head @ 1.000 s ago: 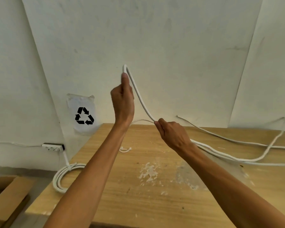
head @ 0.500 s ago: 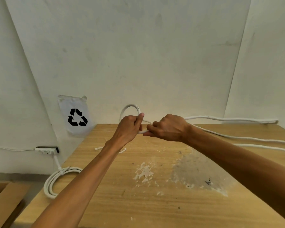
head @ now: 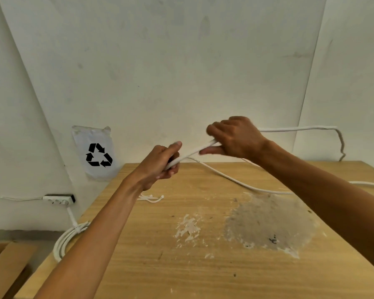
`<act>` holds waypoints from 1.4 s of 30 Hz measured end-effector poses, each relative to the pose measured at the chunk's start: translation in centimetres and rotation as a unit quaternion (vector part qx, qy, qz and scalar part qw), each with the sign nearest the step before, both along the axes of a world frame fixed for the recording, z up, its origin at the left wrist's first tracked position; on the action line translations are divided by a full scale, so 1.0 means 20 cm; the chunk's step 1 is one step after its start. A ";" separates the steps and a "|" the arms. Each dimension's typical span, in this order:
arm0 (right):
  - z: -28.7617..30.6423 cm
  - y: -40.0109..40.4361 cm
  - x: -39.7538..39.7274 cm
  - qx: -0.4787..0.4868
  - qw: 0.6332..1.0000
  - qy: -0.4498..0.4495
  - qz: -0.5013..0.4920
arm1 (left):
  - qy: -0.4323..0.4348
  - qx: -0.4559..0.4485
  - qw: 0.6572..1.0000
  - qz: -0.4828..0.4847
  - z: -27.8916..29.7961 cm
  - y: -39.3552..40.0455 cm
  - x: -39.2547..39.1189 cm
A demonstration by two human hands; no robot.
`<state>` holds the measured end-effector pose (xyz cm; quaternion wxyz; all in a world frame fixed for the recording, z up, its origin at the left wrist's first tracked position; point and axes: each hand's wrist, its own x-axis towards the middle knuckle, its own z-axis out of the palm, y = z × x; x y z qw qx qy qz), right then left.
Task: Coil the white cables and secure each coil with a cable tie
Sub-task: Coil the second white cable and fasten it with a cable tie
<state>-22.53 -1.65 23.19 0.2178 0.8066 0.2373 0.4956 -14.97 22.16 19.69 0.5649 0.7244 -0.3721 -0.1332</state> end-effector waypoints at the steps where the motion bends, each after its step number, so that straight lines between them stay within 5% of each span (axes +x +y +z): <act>1: 0.01 -0.06 -0.01 0.033 0.999 -0.017 -0.016 | 0.018 -0.017 1.000 0.000 0.01 0.03 0.02; 11: 0.40 0.06 0.07 0.161 0.981 -0.053 -0.098 | 0.149 -0.135 0.973 -0.117 0.18 0.10 0.01; 21: 1.08 0.50 -0.12 0.014 0.990 -0.088 -0.110 | 0.151 -0.270 0.942 -0.133 0.52 0.32 -0.14; 30: 1.03 0.60 -0.32 0.123 0.975 -0.028 -0.183 | 0.105 -0.291 0.944 -0.115 0.66 0.46 -0.33; 42: 1.21 0.89 -0.57 0.127 0.973 -0.041 -0.191 | 0.099 -0.394 0.909 -0.095 0.74 0.54 -0.50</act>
